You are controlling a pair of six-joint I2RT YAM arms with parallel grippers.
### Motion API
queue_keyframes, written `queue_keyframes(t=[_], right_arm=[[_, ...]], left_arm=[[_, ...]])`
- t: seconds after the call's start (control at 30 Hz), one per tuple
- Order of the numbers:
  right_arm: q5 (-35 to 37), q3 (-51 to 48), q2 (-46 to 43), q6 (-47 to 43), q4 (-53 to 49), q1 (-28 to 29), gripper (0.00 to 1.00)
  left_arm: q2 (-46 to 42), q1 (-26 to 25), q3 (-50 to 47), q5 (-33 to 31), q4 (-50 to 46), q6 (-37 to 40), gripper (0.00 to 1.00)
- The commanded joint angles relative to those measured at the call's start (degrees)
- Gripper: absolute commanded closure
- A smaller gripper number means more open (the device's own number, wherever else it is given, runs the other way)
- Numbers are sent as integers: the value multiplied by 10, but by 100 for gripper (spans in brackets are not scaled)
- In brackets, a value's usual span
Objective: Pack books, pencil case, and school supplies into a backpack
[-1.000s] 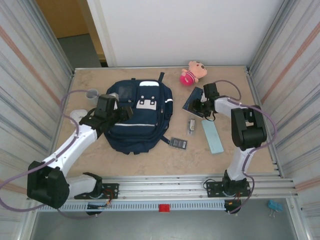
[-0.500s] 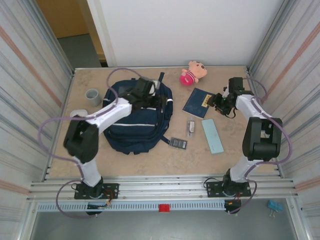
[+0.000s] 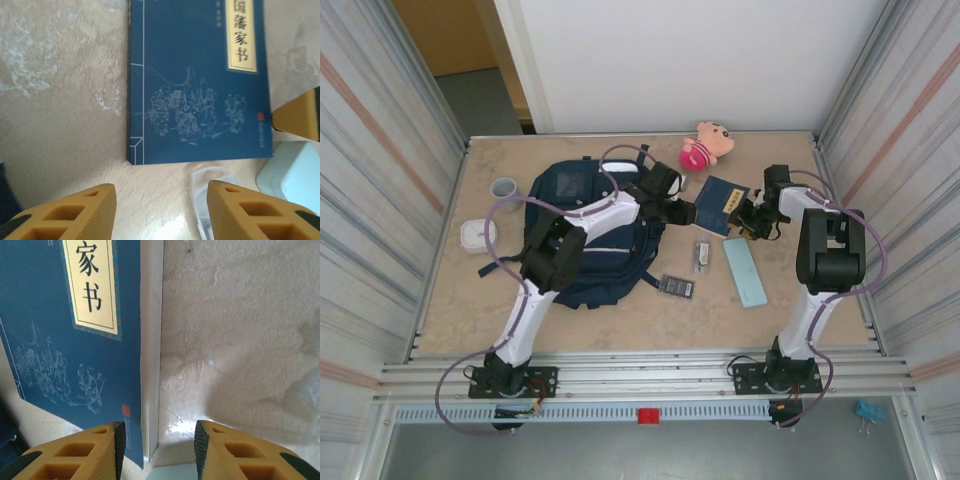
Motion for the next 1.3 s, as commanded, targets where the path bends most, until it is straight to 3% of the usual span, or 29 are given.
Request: queue_keyframes(t=[0.0, 0.13, 0.5, 0.63, 0.83, 1.13, 1.27], right_arm=[[-12, 18, 15, -2, 8, 7, 62], [-13, 18, 30, -4, 11, 11, 65], [-23, 30, 54, -8, 19, 19, 76], [-31, 28, 60, -8, 20, 20, 80], [-54, 27, 62, -13, 17, 20, 83], [-84, 18, 49, -5, 37, 13, 84], [-90, 15, 39, 1, 45, 6, 83]], left_arm=[[26, 1, 36, -11, -24, -17, 49], [45, 0, 43, -27, -24, -29, 49], [116, -1, 119, 15, -31, -32, 52], [132, -1, 151, 64, -42, -37, 53], [70, 0, 103, 127, 26, -62, 54], [66, 8, 100, 113, 60, -77, 75], [64, 5, 100, 103, 70, -79, 89]])
